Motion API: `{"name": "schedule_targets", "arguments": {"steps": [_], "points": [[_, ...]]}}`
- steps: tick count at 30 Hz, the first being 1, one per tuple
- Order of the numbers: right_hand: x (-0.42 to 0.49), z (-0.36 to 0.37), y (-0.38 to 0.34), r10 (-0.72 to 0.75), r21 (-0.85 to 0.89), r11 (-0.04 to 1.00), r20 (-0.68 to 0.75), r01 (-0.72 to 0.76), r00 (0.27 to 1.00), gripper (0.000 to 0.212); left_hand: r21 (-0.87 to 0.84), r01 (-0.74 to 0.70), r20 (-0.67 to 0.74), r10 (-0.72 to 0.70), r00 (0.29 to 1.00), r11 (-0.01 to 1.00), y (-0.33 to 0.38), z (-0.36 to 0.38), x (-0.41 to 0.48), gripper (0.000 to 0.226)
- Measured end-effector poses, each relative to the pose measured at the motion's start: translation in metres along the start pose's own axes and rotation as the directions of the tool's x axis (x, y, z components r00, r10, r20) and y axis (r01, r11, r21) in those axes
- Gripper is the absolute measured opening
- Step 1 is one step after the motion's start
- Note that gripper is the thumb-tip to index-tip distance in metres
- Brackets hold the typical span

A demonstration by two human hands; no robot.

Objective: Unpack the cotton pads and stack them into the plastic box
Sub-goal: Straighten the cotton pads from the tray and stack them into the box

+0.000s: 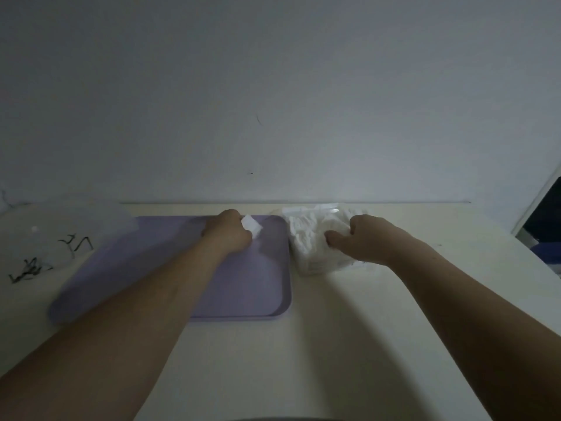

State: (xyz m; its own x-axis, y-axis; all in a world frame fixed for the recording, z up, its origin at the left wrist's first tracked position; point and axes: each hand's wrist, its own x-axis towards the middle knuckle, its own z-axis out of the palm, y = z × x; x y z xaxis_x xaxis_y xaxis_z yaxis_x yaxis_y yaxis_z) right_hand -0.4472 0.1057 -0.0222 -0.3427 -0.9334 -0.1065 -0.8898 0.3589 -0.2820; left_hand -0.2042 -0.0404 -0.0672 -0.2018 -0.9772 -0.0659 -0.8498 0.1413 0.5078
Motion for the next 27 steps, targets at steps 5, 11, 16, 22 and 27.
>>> {"name": "schedule_targets", "arguments": {"steps": [5,11,16,22,27], "points": [[-0.017,-0.02,0.001,0.037,-0.12,0.989,-0.336,-0.082,0.941,0.068,-0.301,-0.158,-0.104,0.132,0.986,0.94,0.029,-0.017,-0.027,0.018],[-0.027,-0.043,0.009,-0.17,0.651,0.711,-0.207,0.265,0.964,0.054,-0.585,-0.382,-0.033,0.451,0.892,0.715,0.105,-0.03,-0.073,0.032],[-0.031,-0.036,0.025,-0.091,0.752,0.604,-0.263,0.264,0.96,0.025,-0.649,-0.377,-0.025,0.476,0.879,0.661,0.135,-0.009,-0.083,0.034],[-0.023,-0.024,0.056,0.118,0.507,0.855,-0.394,0.108,0.912,0.04,-0.301,-0.409,-0.135,0.386,0.913,0.862,0.119,0.017,-0.066,0.012],[-0.017,-0.006,0.05,0.151,0.306,0.951,-0.331,-0.045,0.932,0.023,-0.183,-0.387,-0.232,0.343,0.91,0.903,0.096,0.021,-0.063,0.005]]}}
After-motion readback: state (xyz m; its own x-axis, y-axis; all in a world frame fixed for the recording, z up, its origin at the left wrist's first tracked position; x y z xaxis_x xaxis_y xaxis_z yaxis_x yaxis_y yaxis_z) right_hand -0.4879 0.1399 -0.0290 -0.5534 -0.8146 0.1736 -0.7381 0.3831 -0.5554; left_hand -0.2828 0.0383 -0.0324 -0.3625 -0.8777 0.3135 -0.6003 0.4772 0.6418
